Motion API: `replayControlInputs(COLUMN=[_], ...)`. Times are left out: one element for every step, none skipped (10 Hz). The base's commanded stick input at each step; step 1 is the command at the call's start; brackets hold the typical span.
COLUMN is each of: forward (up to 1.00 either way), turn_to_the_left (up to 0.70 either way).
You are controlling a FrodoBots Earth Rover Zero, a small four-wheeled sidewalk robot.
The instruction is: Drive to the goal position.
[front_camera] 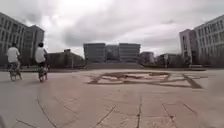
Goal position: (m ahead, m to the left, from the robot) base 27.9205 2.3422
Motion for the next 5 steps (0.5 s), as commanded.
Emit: replayControlInputs(forward=[1.00, 1.00, 1.00, 1.00, 1.00], turn_to_the_left=[0.00, 0.00, 0.00, 0.13, 0.40])
